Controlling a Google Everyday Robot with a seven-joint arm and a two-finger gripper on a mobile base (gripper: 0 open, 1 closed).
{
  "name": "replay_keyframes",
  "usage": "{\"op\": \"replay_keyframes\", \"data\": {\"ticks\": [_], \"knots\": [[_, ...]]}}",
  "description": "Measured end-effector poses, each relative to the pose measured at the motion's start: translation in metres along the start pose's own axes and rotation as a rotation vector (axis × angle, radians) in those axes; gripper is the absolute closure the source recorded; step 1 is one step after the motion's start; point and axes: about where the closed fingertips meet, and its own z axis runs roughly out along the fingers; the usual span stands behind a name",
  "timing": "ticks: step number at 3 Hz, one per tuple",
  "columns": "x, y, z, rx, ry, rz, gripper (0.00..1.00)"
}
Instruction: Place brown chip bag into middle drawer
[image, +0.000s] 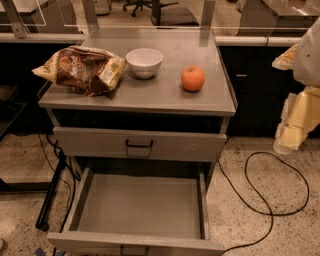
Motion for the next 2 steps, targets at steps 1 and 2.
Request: {"op": "replay_keyframes", "data": {"ticks": [1,2], "knots": [[0.0,0.0,0.0,0.001,-0.001,0.0,0.0],[-0.016,-0.009,0.0,0.037,0.028,-0.013,0.0]]}}
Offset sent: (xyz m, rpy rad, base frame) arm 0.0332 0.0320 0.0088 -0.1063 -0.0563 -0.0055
